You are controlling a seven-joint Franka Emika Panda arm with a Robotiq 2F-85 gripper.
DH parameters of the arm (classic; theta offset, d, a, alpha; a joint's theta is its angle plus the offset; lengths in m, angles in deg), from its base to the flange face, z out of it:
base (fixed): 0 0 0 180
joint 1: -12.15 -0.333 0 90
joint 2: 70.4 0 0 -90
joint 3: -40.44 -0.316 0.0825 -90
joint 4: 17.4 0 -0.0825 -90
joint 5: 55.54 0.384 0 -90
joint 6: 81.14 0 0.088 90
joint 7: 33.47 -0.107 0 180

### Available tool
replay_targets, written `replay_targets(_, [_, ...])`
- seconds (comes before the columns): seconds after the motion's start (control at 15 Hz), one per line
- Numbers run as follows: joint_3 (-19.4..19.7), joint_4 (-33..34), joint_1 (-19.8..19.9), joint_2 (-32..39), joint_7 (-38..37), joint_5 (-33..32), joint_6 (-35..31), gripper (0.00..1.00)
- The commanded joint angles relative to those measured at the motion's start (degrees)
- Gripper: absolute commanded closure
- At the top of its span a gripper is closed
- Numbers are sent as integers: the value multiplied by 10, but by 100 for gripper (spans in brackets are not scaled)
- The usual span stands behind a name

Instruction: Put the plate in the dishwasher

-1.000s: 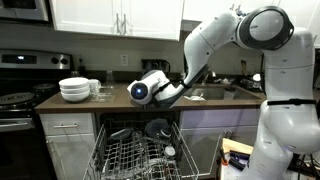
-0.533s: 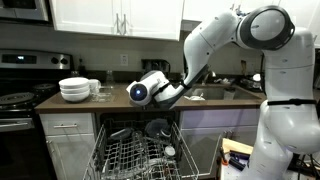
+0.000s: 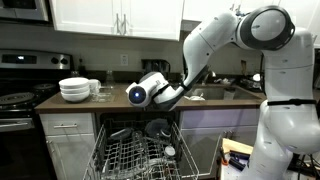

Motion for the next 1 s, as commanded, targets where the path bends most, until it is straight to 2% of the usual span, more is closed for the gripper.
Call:
replay_targets(0.0, [-7,-6,-11,-6,-18,-22,38,99])
replay_targets(0.53, [-10,-15,-10,-33,-15,-23,45,99])
replay_targets(0.93, [-23,-36,-15,-59,-21,1,36,99])
